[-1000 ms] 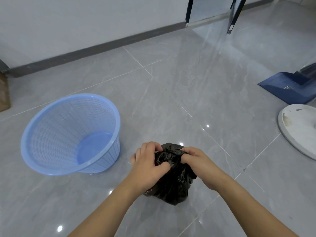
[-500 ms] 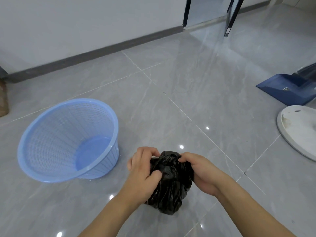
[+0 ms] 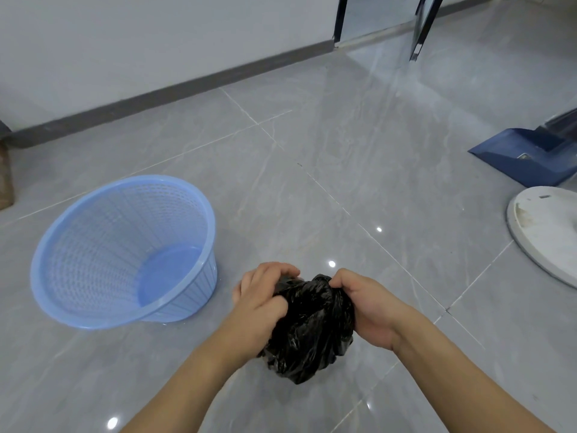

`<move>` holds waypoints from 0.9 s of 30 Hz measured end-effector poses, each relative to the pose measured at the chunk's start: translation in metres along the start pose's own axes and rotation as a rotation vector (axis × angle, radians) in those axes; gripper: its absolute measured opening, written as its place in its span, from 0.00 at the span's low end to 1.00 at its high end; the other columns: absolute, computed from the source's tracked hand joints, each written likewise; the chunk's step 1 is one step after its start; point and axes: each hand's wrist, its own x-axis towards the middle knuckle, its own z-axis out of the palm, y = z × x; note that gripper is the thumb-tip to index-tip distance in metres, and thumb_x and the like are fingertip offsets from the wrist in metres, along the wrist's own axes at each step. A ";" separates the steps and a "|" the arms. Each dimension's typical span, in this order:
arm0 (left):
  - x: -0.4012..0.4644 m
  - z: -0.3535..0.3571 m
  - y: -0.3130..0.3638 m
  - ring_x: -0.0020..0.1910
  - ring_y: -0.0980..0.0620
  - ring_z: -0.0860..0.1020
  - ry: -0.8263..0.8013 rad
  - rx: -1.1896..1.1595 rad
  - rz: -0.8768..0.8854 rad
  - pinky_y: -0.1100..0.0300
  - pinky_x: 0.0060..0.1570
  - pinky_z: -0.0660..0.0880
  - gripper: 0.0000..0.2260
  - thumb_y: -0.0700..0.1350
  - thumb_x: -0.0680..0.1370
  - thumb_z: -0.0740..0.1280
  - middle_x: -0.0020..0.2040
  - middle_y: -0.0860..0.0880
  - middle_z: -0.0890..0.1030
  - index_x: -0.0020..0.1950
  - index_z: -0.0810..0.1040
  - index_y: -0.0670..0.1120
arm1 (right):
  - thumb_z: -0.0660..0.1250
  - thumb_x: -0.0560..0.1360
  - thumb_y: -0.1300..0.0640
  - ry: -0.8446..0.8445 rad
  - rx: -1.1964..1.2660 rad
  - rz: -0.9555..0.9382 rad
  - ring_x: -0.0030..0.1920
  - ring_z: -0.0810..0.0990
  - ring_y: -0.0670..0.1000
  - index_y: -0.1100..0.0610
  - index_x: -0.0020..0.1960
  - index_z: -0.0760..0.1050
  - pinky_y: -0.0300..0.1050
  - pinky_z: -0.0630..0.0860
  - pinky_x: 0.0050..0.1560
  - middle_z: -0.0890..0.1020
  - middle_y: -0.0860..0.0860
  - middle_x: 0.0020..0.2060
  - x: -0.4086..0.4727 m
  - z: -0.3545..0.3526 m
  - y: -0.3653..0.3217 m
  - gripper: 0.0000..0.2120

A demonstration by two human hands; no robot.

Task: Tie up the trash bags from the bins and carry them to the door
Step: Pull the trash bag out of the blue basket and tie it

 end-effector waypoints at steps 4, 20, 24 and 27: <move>0.011 0.006 -0.001 0.62 0.65 0.57 0.005 0.170 -0.014 0.63 0.63 0.47 0.08 0.57 0.74 0.62 0.59 0.68 0.69 0.50 0.78 0.62 | 0.59 0.71 0.49 -0.069 -0.087 -0.049 0.43 0.74 0.56 0.59 0.45 0.76 0.52 0.69 0.44 0.76 0.57 0.42 -0.006 0.001 -0.005 0.14; 0.021 0.012 0.002 0.64 0.59 0.60 0.199 0.271 0.041 0.62 0.64 0.49 0.16 0.38 0.76 0.58 0.57 0.65 0.73 0.56 0.74 0.58 | 0.61 0.77 0.60 0.002 -0.049 -0.160 0.43 0.81 0.54 0.64 0.48 0.80 0.44 0.75 0.40 0.82 0.59 0.43 -0.004 0.001 -0.005 0.11; 0.020 0.007 0.012 0.57 0.64 0.57 0.155 -0.002 -0.114 0.65 0.61 0.51 0.19 0.37 0.74 0.60 0.55 0.70 0.69 0.56 0.74 0.59 | 0.63 0.76 0.60 0.015 -0.034 -0.174 0.45 0.82 0.55 0.63 0.47 0.81 0.46 0.76 0.45 0.83 0.59 0.44 -0.002 0.001 -0.004 0.10; 0.012 0.000 0.013 0.55 0.62 0.58 0.186 0.005 -0.085 0.58 0.60 0.57 0.12 0.45 0.72 0.61 0.52 0.67 0.68 0.54 0.71 0.57 | 0.60 0.78 0.61 0.036 -0.014 -0.162 0.46 0.83 0.55 0.61 0.45 0.82 0.46 0.75 0.45 0.85 0.58 0.44 -0.002 -0.003 -0.004 0.12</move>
